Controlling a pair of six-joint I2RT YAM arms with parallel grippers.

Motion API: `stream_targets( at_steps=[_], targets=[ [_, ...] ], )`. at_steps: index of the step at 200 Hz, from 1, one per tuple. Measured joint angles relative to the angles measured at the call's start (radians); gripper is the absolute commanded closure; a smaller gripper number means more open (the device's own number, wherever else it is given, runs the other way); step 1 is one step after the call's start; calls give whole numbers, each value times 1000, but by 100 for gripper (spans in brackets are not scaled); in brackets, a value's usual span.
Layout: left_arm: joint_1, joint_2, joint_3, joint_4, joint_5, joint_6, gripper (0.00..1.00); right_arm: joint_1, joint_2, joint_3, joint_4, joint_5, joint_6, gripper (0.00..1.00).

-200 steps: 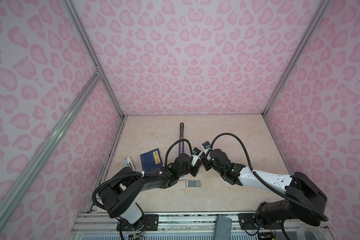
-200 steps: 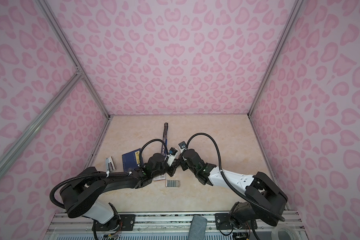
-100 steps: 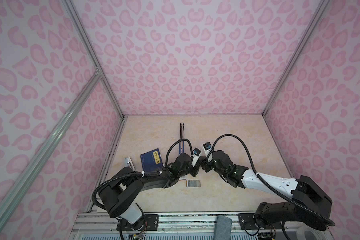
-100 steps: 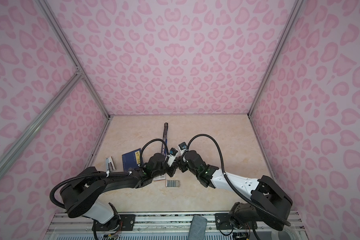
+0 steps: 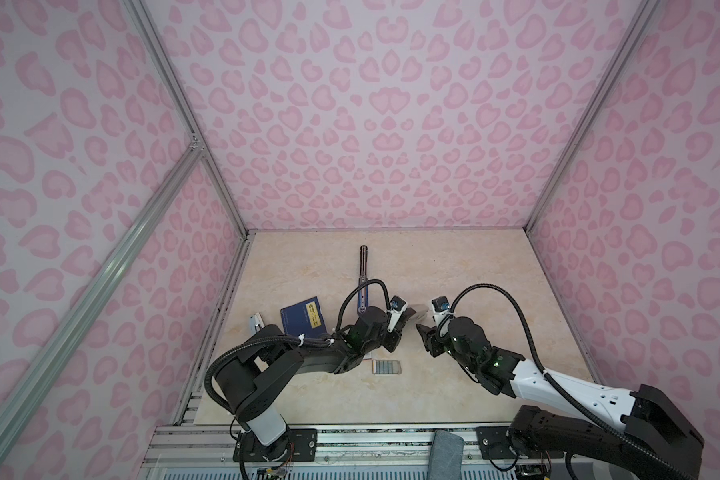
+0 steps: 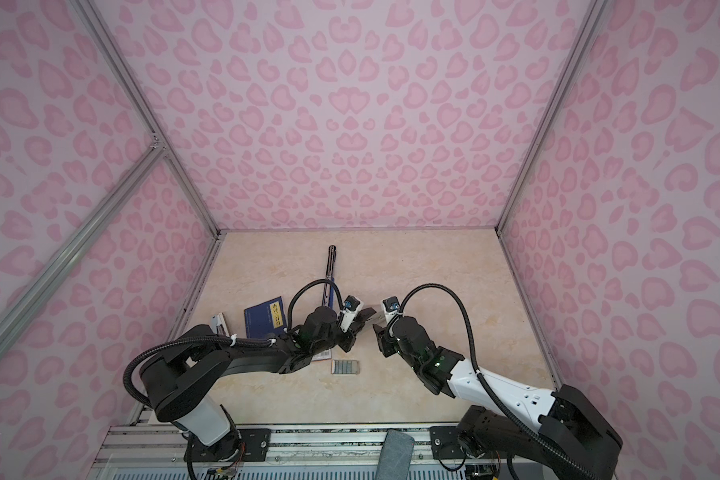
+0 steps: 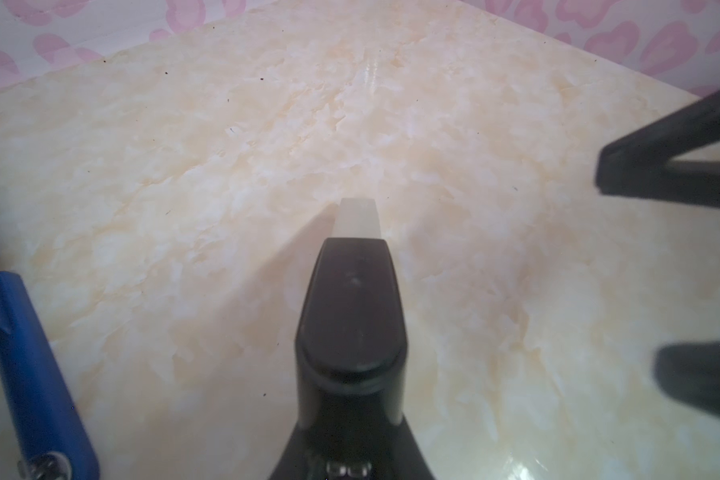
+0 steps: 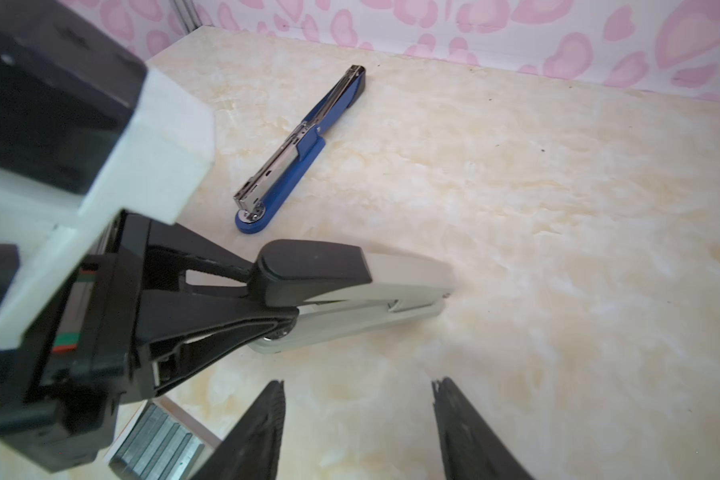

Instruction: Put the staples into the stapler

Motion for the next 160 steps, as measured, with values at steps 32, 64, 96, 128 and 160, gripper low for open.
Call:
stream_targets(
  at_steps=[32,64,96,128,160],
  targets=[
    [0,78,33,23,-13,11,84,-41,-88,-57,-15,17,31,41],
    [-10,103,36,22,-29,14,74,-53,-113,-82,-37,23,46,41],
    [-29,81,8,9,-47,11,66,-55,-112,-91,-37,24,56,41],
    [-48,-5,-15,-18,-63,2,60,-57,-105,-91,-36,24,66,41],
    [-49,-103,-6,-105,-81,-24,53,-59,-111,-93,-37,23,74,41]
  ],
)
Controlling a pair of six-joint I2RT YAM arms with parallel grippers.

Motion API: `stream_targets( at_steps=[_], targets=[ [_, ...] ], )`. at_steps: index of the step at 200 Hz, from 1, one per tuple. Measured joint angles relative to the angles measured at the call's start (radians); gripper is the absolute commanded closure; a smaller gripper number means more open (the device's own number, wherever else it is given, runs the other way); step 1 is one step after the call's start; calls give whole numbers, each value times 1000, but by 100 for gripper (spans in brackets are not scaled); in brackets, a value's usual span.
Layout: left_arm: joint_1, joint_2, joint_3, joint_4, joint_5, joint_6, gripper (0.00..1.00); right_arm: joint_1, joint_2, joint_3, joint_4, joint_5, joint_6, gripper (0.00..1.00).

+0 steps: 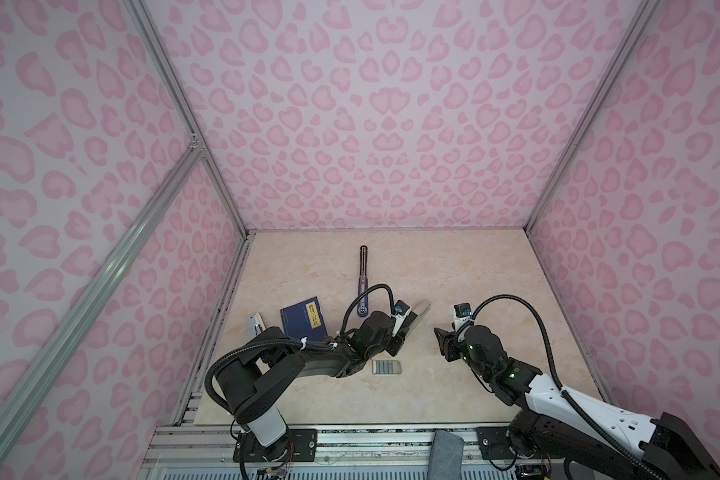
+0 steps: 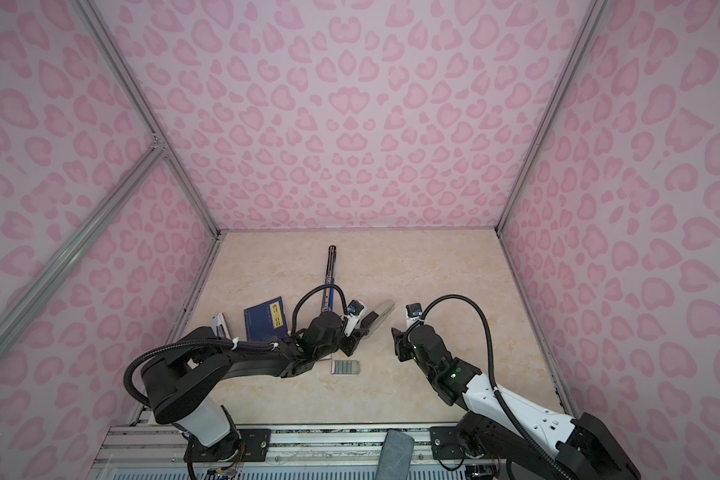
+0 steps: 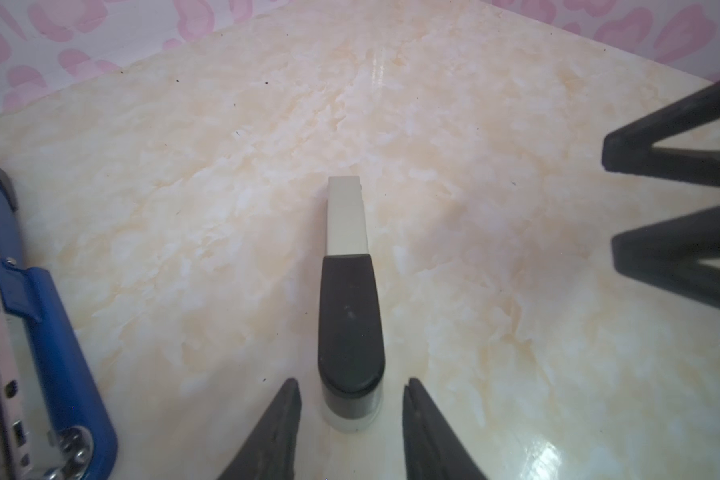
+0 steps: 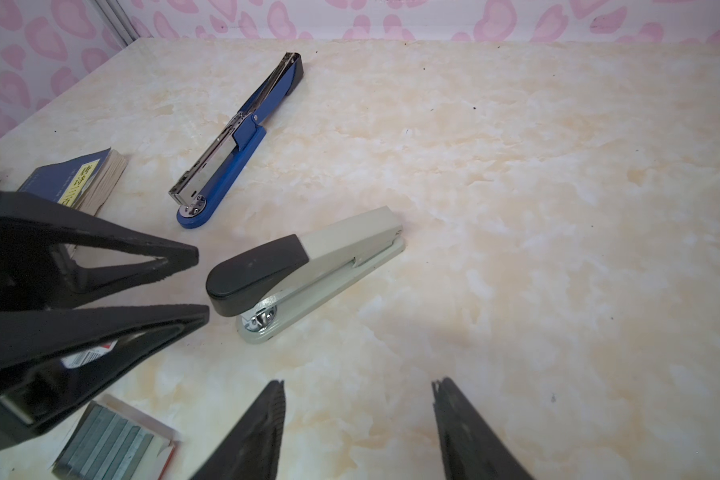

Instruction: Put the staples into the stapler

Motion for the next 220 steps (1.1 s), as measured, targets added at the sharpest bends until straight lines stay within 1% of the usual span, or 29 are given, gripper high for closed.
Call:
stream_targets(
  at_steps=[35,65,97,107,125,129,131,135,172,186,220],
  targets=[
    [1,4,146,-187,0,-4,50,-1,-26,-2,-8,0,8,41],
    [3,89,284,-352,5,-6,50,-8,-53,-14,-11,0,18,41],
    [7,171,391,-492,3,-5,50,-10,-80,-30,-26,-1,19,41],
    [7,190,412,-520,-1,-2,53,-13,-88,-34,-29,-4,25,41],
    [8,213,438,-560,-3,2,62,-14,-103,-38,-34,-4,26,41],
    [9,217,441,-566,-1,2,63,-15,-106,-39,-36,-4,26,41],
    [9,219,443,-568,0,2,66,-16,-107,-40,-37,-4,26,41],
    [8,222,447,-574,1,3,69,-16,-109,-42,-38,-5,26,41],
    [8,246,462,-584,14,11,86,-29,-126,-45,-49,-7,27,41],
    [9,252,462,-581,24,16,89,-31,-127,-47,-48,-7,27,41],
    [10,264,457,-558,27,8,91,-34,-128,-47,-47,-8,30,41]
  ],
)
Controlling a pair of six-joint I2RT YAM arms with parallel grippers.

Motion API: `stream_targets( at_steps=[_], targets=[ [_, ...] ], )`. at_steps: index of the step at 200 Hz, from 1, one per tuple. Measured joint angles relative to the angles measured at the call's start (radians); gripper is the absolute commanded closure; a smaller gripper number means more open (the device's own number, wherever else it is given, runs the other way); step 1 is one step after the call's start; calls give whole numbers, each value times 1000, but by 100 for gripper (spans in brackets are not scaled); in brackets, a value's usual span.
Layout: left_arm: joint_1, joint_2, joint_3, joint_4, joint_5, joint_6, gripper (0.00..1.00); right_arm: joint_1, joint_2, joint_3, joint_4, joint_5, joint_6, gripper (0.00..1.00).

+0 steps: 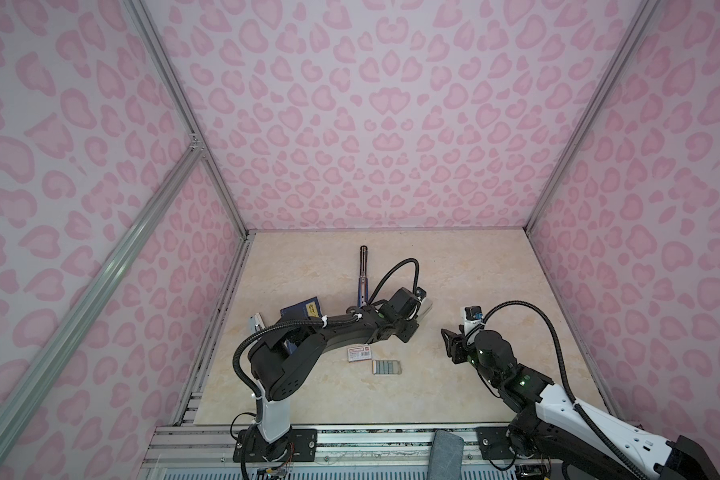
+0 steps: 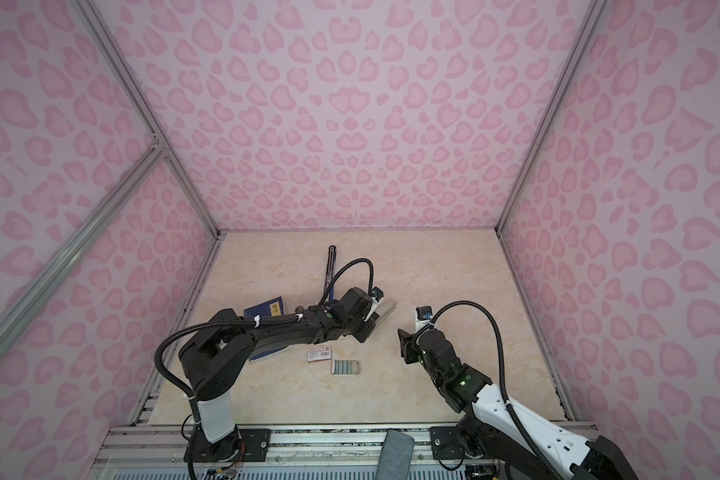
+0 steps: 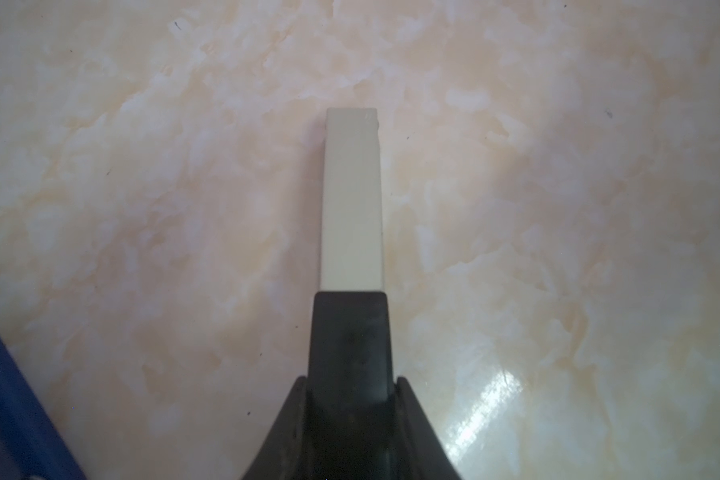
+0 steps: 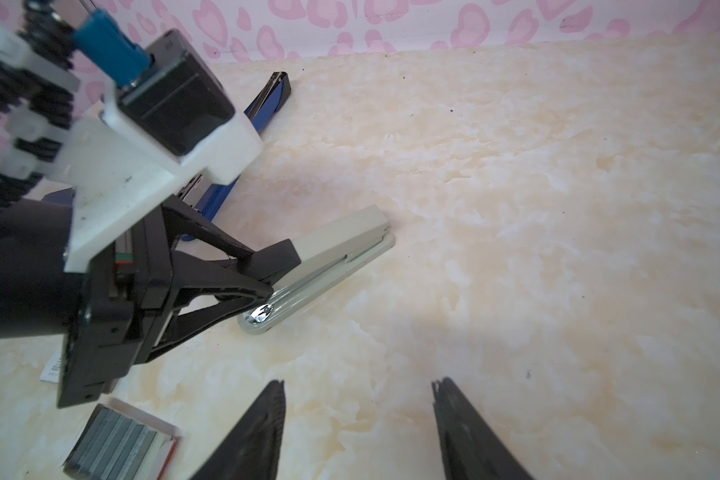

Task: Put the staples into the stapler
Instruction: 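Lift the left gripper off the closed stapler while the right draws back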

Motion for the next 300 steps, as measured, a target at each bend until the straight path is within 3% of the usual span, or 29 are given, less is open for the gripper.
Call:
stream_targets(
  at_steps=[115,185,208,241,271,300],
  targets=[
    [15,6,18,-8,11,-32,91,-12,-45,-11,-4,0,5,41],
    [79,148,286,-132,-6,-85,87,-19,-91,-27,-17,0,15,41],
    [89,217,391,-166,-14,-89,82,-23,-114,-32,-24,0,20,41],
    [93,298,513,-203,-18,-93,59,-34,-127,-33,-27,0,25,41],
    [94,303,547,-209,-17,-110,55,-39,-125,-33,-27,-4,27,40],
    [95,213,477,-209,-13,-118,54,-40,-112,-33,-27,-10,31,38]
  ],
)
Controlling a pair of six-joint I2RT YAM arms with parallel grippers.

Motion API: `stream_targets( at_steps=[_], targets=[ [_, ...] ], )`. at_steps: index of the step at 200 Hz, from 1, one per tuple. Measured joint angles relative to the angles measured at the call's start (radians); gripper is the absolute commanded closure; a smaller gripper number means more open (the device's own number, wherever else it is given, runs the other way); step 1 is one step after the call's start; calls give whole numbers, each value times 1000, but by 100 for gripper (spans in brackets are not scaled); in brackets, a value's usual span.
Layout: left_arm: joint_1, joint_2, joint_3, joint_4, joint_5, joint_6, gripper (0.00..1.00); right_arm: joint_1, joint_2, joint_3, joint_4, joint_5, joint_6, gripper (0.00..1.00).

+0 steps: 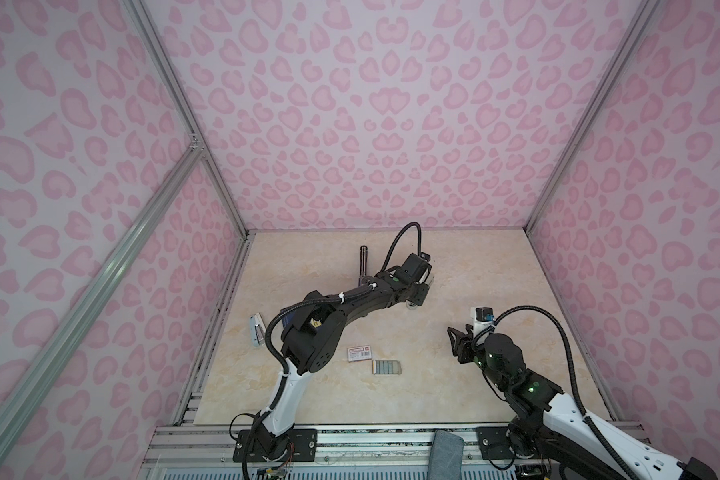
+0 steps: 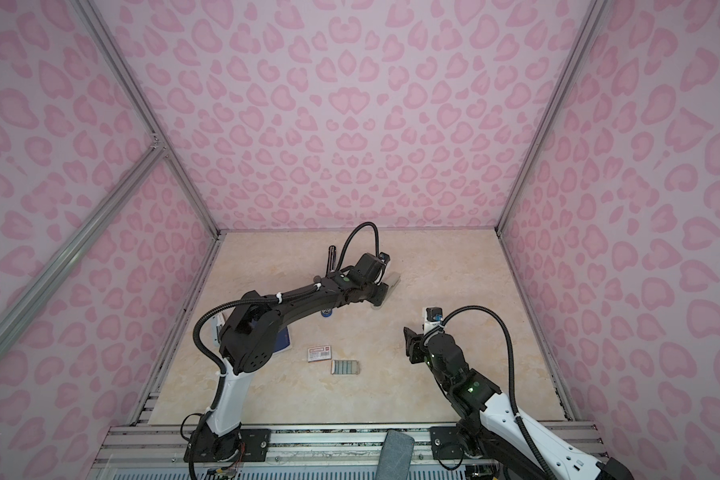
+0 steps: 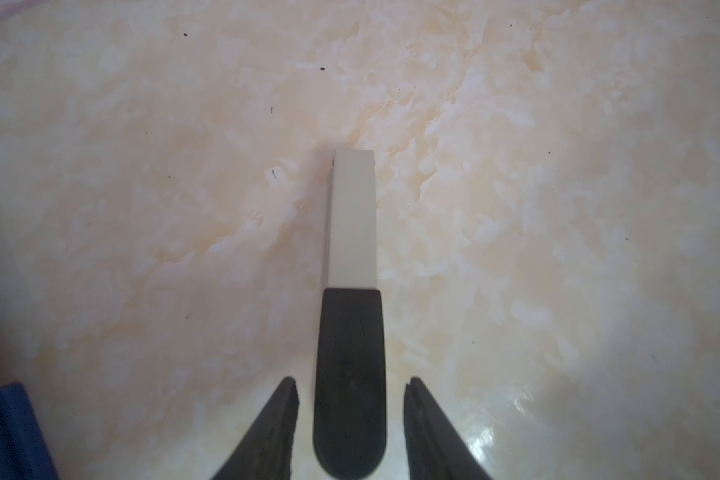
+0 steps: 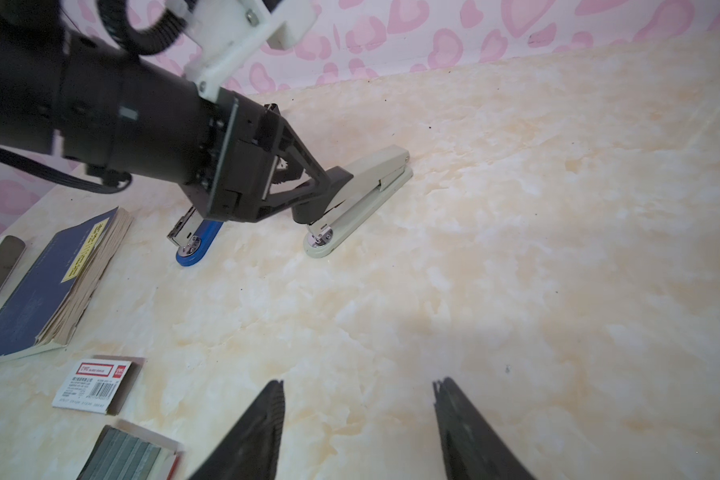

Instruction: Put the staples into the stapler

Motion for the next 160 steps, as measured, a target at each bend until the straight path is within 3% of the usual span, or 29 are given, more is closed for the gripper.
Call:
stream_targets(
  at_steps=[45,84,117,160],
  targets=[
    [1,-241,-217,39,-32,-20,53,-1,19,3,0,-20,-1,35],
    [8,-470,-459,67,-75,-80,52,9,47,35,-4,-63,-1,39],
    [21,-659,-631,67,-107,-171,49,76,102,89,-17,-87,0,39],
    [28,-839,-808,29,-82,-282,55,179,246,139,2,-83,16,41]
  ],
)
